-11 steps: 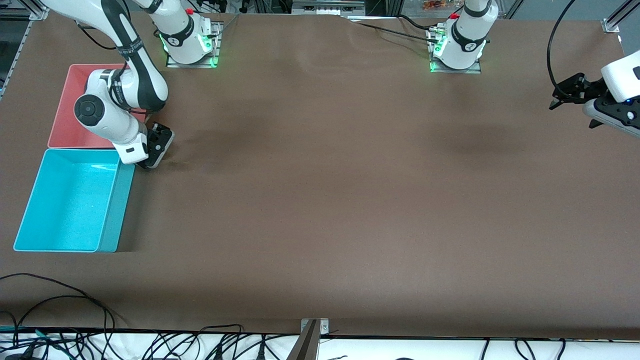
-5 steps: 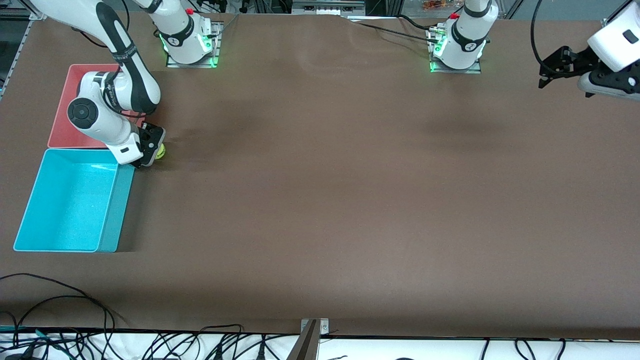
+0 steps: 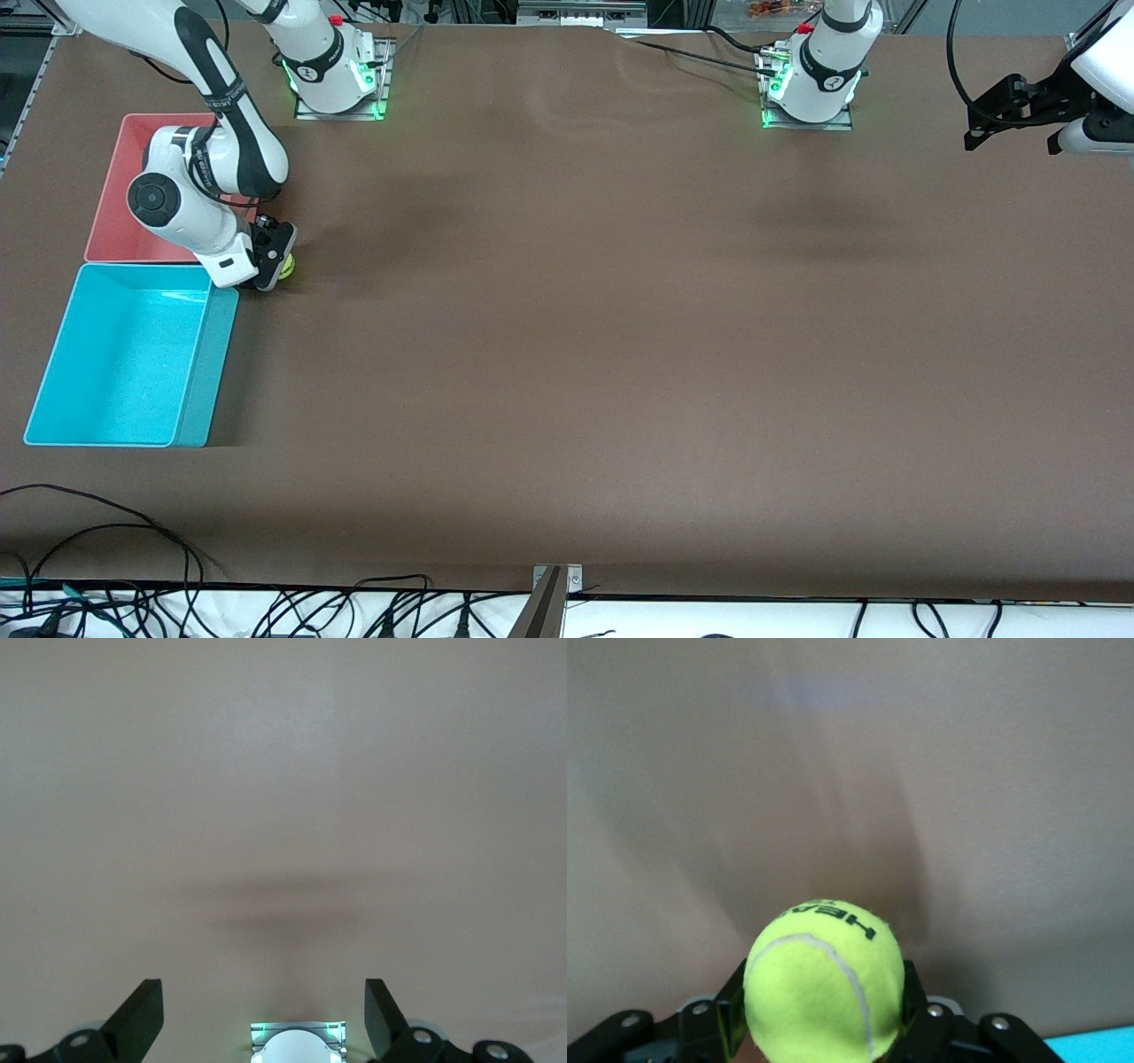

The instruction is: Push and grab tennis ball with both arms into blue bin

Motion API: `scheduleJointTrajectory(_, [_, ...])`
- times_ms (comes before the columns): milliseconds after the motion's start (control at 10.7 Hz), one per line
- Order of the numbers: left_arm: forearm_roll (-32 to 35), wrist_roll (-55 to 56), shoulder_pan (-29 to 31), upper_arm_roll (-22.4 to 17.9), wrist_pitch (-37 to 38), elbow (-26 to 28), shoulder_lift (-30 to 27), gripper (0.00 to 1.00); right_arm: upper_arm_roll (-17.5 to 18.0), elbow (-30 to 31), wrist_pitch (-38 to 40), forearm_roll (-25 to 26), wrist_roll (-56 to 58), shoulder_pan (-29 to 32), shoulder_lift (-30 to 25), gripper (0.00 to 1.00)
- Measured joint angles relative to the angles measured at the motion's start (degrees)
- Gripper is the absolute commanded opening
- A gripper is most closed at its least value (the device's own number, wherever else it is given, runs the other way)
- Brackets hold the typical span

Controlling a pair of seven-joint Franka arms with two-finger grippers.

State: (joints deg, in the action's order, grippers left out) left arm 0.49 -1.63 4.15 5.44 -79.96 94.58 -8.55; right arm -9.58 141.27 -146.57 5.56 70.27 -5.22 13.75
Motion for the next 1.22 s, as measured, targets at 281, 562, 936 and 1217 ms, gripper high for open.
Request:
scheduleJointTrajectory(281, [-2.50, 1.50, 0.01, -0.44, -1.54, -1.19, 2.39, 1.00, 1.81, -4.25, 4.95, 0.00, -1.49, -0.31, -3.66, 0.30])
scheduleJointTrajectory(562, [-3.92, 6.78, -6.81, -6.92, -1.64, -2.99, 4.62, 1.00, 3.26, -18.55, 22.77, 0.00, -2.25, -0.57, -6.87, 0.30])
scheduleJointTrajectory(936, [-4.12, 7.80, -7.92, -7.98, -1.64, -3.37, 4.68, 1.00, 0.69, -27.01, 25.06, 0.00, -0.85, 2.98, -3.22, 0.30])
scheduleJointTrajectory(1217, [-4.12, 7.85, -8.01, -8.03, -1.64, -3.42, 4.68, 1.00, -0.32, -31.34, 24.37, 0.00, 4.64, 7.80, 2.36, 0.30])
